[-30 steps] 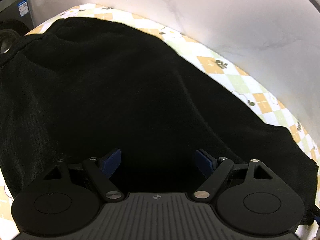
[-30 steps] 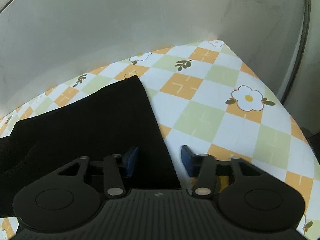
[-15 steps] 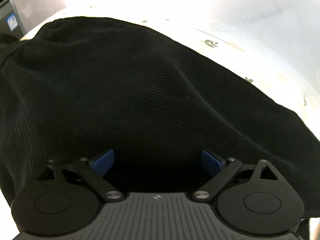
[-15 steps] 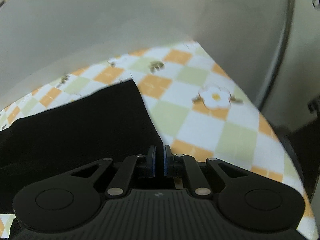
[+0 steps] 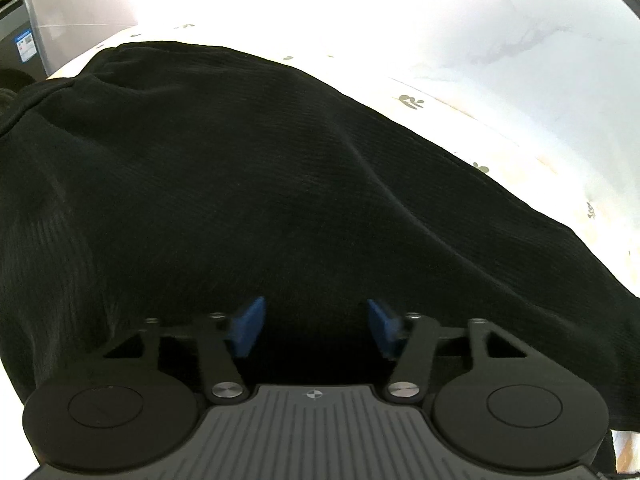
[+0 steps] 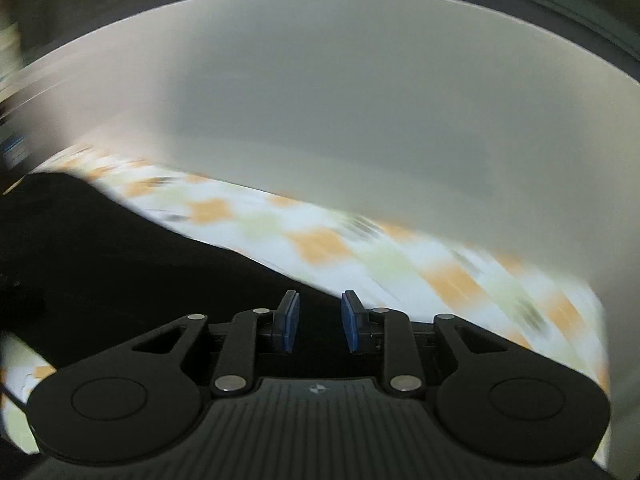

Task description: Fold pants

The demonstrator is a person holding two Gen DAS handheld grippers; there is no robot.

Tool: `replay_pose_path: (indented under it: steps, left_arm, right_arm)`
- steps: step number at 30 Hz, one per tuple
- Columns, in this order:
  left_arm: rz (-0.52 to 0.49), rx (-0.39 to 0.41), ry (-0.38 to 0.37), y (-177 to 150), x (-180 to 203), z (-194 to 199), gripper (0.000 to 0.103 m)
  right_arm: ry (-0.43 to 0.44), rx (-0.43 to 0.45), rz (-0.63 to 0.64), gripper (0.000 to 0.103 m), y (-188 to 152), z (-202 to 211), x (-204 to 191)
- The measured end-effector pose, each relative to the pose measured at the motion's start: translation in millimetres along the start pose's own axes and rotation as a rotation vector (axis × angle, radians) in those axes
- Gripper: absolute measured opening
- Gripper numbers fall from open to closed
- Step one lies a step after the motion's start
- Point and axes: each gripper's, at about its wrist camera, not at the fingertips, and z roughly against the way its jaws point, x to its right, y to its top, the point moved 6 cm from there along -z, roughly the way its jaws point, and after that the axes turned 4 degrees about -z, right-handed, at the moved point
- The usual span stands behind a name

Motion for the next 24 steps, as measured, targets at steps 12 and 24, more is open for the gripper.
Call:
replay_pose_path:
  steps: [12, 24]
  left_arm:
    - [-0.067, -0.008, -0.016, -5.2, 5.1, -4.0, 0.055]
    - [-0.07, -0.023, -0.022, 5.1, 5.3, -11.5, 0.066]
  right_arm:
    - [0.299, -0.108, 0.268, 0.027, 29.9, -141.3, -114.9]
    - [0.309, -0.14, 0.339, 0.014, 27.7, -158.7, -123.7]
